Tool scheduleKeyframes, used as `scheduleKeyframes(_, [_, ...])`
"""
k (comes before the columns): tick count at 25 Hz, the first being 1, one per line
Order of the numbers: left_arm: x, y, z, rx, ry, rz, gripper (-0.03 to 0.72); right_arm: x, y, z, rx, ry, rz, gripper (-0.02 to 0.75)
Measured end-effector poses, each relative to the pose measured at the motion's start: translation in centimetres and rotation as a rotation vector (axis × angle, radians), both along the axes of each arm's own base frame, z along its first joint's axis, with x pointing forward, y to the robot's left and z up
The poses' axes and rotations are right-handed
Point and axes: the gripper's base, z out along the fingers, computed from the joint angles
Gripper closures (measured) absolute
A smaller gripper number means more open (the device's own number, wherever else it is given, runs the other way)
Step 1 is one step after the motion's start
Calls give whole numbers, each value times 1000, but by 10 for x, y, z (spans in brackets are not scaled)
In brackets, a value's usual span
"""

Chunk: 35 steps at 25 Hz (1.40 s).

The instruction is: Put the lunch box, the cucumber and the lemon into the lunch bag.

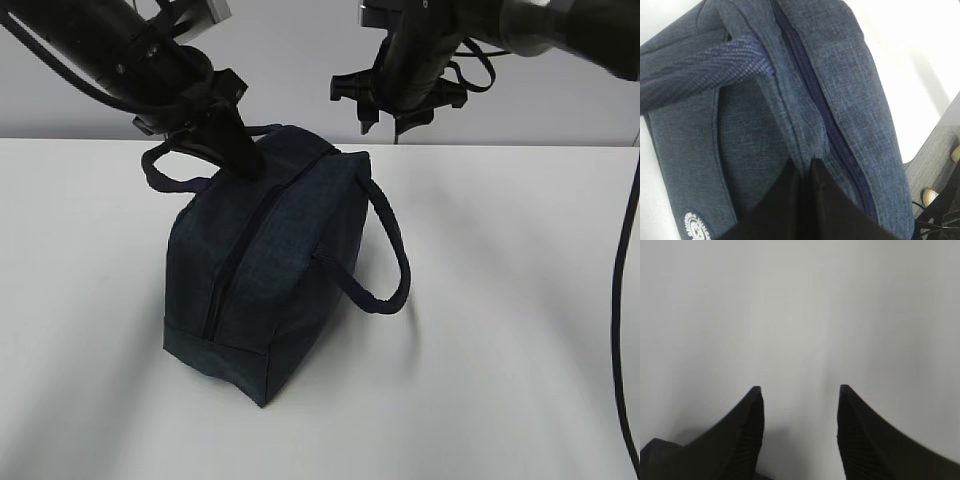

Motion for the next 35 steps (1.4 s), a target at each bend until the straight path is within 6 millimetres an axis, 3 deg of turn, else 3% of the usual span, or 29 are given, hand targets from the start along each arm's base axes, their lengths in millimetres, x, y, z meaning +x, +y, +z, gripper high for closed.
scheduleKeyframes(11, [3,7,-7,99,-15,27,694,-14,-8,29,-140,125,97,374])
scheduleKeyframes(24, [4,10,-10,140,8,54,677,-18,-2,35,-111,136,193,374])
scheduleKeyframes(27, [4,13,-11,181,9,66,620,-25,-3,43,-105,139,218,375])
scheduleKeyframes(31, [4,15,-11,208,19,62,454,-38,-7,61,-112,128,236,365])
scheduleKeyframes(35, [5,14,3,208,13,50,365,-55,-13,76,-125,128,258,367])
